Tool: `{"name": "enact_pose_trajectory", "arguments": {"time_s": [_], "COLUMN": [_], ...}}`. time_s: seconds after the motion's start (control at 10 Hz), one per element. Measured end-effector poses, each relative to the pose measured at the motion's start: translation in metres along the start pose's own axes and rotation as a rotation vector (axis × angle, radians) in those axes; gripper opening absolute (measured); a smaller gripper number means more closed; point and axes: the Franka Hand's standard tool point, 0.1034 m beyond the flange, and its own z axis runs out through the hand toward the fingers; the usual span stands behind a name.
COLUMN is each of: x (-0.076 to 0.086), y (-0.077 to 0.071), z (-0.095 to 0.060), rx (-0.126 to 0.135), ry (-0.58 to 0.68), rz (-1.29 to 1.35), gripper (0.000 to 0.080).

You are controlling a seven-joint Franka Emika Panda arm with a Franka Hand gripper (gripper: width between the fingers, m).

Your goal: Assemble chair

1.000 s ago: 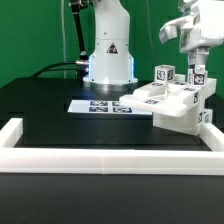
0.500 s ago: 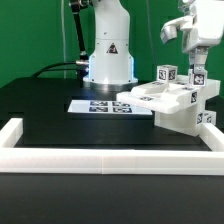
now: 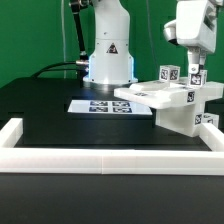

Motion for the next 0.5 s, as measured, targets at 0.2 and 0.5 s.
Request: {"name": "enact_pose_trajectory", "arguments": {"time_s": [0.2,0.5], "x": [0.0,0.0001], "y": [0.0,-0.0001], "z": [0.0001,0.0], "rx": [0.0,0.001], "ry": [0.0,0.0], "rz": [0.146,0.349], "gripper": [0.029,0.029]}}
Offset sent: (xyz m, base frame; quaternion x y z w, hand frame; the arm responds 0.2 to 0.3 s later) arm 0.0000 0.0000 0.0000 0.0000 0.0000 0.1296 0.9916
